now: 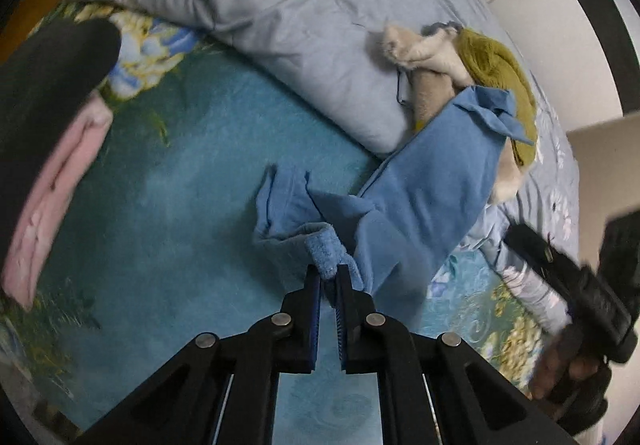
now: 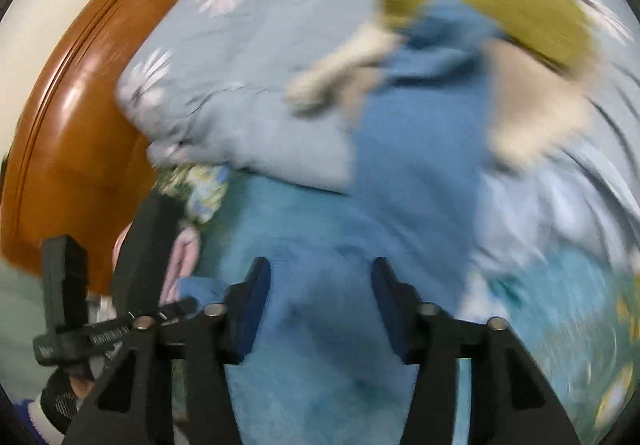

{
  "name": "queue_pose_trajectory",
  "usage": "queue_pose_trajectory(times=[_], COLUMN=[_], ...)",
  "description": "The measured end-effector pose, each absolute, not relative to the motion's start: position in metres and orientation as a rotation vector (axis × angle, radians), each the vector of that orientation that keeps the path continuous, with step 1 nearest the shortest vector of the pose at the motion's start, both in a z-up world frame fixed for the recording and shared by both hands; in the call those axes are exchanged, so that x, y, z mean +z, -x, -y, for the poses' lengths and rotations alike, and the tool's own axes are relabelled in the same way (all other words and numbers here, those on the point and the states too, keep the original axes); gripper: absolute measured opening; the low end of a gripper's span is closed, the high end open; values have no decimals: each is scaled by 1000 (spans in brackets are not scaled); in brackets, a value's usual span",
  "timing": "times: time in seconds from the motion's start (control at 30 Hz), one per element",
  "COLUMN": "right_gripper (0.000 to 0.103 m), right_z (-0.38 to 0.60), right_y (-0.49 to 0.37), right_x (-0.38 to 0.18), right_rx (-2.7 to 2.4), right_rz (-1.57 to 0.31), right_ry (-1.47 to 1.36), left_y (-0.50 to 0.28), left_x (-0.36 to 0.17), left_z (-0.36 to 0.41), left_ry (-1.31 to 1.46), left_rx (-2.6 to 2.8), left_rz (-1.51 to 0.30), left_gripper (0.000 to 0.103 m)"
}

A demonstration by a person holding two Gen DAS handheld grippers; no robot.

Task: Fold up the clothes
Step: 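Pull the blue sweatpants off the pile and lay them flat on the teal sheet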

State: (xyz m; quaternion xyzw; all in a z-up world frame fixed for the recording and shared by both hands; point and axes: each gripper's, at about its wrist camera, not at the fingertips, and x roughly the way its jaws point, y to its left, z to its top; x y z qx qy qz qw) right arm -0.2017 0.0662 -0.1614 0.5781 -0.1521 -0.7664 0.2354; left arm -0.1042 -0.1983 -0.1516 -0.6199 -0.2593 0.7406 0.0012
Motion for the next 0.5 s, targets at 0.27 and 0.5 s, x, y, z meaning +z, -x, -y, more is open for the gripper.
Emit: queue_pose_trajectory(times=[0.27, 0.5], right_gripper=[54, 54], right_z=[29, -69], right_y=[227, 257], right_x=[-225, -207], right_rx=[-1911, -2410], right_rz=[17, 380], right_ry=[-1734, -1684], left_y=[93, 55], left_x=[-141, -149], left_z=[205, 253], left_ry=[1944, 2044], left_rx=[2306, 2349], left_rz=[816, 852], left_gripper=[7, 7])
